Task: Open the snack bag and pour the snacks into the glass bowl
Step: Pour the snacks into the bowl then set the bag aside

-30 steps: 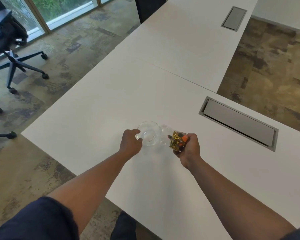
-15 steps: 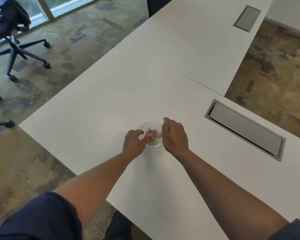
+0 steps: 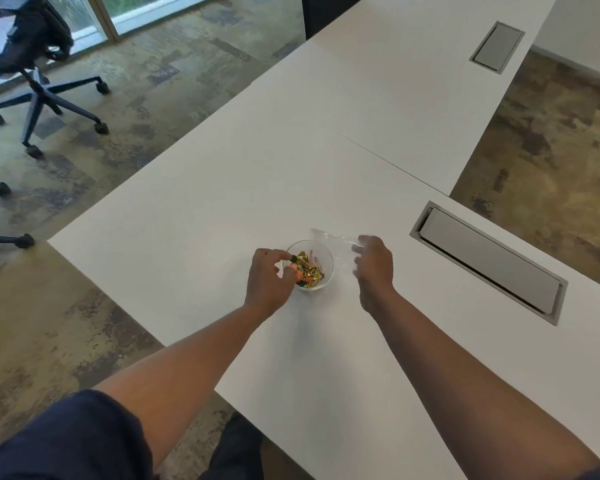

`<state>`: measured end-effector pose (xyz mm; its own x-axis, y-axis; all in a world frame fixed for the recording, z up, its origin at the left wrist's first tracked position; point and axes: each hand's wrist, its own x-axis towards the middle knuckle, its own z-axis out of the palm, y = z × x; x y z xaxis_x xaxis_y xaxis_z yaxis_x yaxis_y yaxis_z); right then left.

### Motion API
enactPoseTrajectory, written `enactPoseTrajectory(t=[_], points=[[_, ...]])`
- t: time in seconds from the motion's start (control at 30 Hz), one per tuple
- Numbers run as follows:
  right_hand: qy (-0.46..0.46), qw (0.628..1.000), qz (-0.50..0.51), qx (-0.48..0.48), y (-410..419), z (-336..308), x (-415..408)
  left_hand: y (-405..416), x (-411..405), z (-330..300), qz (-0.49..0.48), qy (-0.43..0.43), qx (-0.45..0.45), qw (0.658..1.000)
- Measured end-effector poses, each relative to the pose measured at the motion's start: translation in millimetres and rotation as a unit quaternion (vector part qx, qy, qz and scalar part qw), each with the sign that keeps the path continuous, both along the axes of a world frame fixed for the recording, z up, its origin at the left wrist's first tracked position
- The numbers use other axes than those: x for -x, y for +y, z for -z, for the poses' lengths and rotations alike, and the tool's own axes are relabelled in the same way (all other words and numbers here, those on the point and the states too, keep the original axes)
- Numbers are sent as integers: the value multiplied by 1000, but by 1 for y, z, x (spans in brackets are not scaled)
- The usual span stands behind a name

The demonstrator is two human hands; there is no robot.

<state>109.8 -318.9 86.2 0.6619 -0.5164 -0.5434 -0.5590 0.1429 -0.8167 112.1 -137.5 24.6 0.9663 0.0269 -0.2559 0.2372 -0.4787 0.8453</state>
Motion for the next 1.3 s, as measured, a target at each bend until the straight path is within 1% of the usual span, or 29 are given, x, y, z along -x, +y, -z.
enactPoseTrajectory(t=[0.03,0.07,0.13,0.17,0.2,0.33,0.43,0.53,0.63,0.8,0.97,1.07,1.1,1.17,1.23,1.3], points=[[20,997,37,-68,0,0,5,1,5,-7,-12,7,48,999],[36,991,53,-115,1,1,11,1,9,-13,-13,29,106,994],[62,985,39,-159,11,6,27,4,17,-21,11,92,216,972],[72,982,24,-171,18,9,35,7,21,-22,22,121,244,962],[82,980,9,-180,25,14,42,10,26,-21,25,143,249,958],[130,968,-36,-213,51,33,68,38,45,1,-31,177,161,970],[163,959,-74,-220,64,45,81,66,58,21,-48,241,177,953],[184,950,-125,-220,72,57,88,83,67,34,-67,258,171,949],[178,945,-169,-214,78,69,91,93,72,44,-96,239,118,959],[159,940,-210,-219,87,82,92,101,78,50,-102,204,-12,974],[151,946,-216,-190,88,96,92,99,84,51,-64,203,-85,973],[149,949,-222,-167,84,99,91,97,85,49,-70,214,-115,968],[147,949,-230,-161,82,99,91,96,85,47,-72,207,-141,966],[148,943,-259,-146,80,96,92,92,83,41,-64,165,-181,967],[145,937,-289,-135,79,95,92,84,77,35,-50,106,-163,980],[138,941,-288,-110,76,94,91,74,68,31,-31,64,-119,990]])
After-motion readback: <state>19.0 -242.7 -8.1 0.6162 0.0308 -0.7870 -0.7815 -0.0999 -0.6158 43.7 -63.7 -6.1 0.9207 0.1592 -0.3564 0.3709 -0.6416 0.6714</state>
